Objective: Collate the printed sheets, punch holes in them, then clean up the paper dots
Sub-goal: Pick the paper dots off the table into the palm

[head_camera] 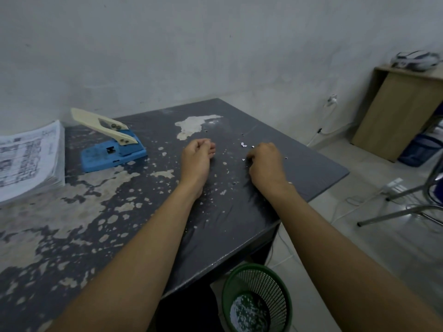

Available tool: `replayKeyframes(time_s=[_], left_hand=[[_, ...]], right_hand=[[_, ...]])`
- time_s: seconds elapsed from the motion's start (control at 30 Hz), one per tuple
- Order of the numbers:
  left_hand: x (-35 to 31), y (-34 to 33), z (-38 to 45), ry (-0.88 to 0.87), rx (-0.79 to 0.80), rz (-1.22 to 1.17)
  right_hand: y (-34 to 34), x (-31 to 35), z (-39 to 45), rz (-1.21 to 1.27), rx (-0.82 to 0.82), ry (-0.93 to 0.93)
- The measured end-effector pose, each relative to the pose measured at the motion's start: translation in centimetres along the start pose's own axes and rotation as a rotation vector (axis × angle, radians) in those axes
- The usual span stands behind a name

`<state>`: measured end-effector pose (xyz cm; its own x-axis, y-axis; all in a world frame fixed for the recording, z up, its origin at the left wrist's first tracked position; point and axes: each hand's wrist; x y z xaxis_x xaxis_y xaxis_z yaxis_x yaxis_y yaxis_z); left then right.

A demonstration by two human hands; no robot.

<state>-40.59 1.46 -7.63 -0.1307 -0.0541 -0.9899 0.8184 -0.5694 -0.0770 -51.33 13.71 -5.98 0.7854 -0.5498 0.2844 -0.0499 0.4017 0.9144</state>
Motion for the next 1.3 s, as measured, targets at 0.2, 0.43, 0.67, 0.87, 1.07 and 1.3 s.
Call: replayKeyframes(time_s=[0.2,0.43,0.67,0.87,1.07,1.3], left_hand=[[-0.5,0.3,-0.2,0.063,-0.023,-0.165],[-1.6,0.5,-0.7,0.132,0.011,-0.330],[-2.3,0.6,-1.6,0.262,0.093,-0.679],[-2.6,1.1,-2.4,0.391,0.104,-0.966],[-3.1,1.2,-2.5,0.381,0.098,-1.015],[-2.8,1.1,-2.4,0.326,0.016,-1.109]], right_hand=[[0.0,0.3,0.9,0.008,-0.012,-0.025],[-0.6,-0.5,1.3,0.179,-0.067,-0.062],[-0.5,5.4,-0.3,0.686,-0.142,0.041],[-1.0,10.1,-1.6,0.588,-0.098,0.274],[-0.7,9.7,-1.7,0.672,-0.187,0.202],[0.9,6.6,-1.0,0.713,-0.250,0.150]])
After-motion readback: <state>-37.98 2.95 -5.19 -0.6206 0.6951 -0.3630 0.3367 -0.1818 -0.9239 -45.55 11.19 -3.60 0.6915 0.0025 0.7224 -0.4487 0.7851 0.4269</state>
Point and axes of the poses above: each hand's wrist, its own z-axis towards the middle knuckle, its own y-axis out of the back of the hand, x = y × z, and after that the axes turned 6 degrees about x, right-handed
